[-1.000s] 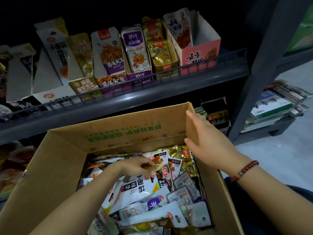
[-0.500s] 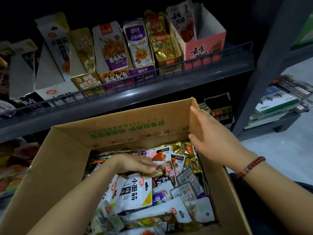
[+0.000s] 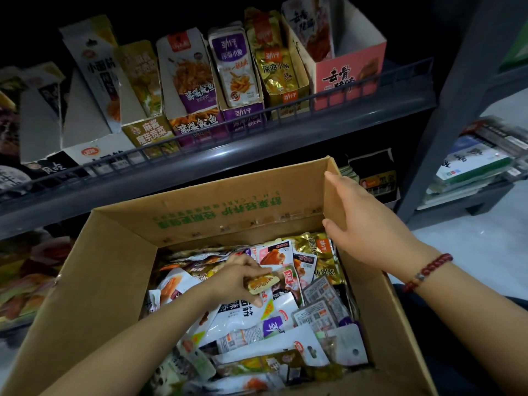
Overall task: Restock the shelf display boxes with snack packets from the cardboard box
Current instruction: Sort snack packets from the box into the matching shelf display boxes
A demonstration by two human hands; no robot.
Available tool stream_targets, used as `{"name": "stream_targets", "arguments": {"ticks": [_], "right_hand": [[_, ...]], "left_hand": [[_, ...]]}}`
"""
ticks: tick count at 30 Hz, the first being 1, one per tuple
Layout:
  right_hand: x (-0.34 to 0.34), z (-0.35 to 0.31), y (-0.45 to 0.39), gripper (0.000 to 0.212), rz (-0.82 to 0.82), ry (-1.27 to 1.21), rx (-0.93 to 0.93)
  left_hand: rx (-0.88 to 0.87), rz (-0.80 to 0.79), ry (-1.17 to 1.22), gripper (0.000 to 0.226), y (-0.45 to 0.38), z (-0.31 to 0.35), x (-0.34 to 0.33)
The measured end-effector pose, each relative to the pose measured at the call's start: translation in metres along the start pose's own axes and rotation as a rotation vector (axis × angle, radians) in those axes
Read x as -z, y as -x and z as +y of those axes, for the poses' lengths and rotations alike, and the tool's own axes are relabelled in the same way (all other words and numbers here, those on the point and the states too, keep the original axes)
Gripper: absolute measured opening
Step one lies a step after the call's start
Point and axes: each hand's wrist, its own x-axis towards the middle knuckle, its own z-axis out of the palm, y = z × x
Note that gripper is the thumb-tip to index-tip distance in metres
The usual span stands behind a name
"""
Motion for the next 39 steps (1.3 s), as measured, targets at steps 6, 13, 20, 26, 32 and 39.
{"name": "stream_targets", "arguments": {"ticks": [6, 13, 20, 26, 32, 39], "right_hand": [[0.0, -0.001, 0.001, 0.079, 0.011, 0.007, 0.002], [-0.001, -0.001, 0.0, 0.079, 0.013, 0.01, -0.01], [-0.001, 0.0, 0.0, 0.078, 0.021, 0.007, 0.009], [-0.002, 0.001, -0.001, 0.079, 0.015, 0.007, 0.007], [-0.001, 0.0, -0.001, 0.078, 0.014, 0.019, 0.01], [-0.001, -0.001, 0.0, 0.078, 0.005, 0.031, 0.014]], "left_hand": [[0.079, -0.278, 0.012, 0.075, 0.002, 0.006, 0.022], [0.11, -0.342, -0.1, 0.065, -0.005, 0.011, 0.033], [0.128, -0.265, -0.178, 0.074, -0.019, 0.027, 0.03], [0.063, -0.151, -0.247, 0.055, -0.022, 0.022, 0.029], [0.052, -0.082, -0.277, 0.065, -0.013, 0.018, 0.029], [0.064, -0.119, -0.308, 0.037, -0.015, 0.021, 0.029]]}}
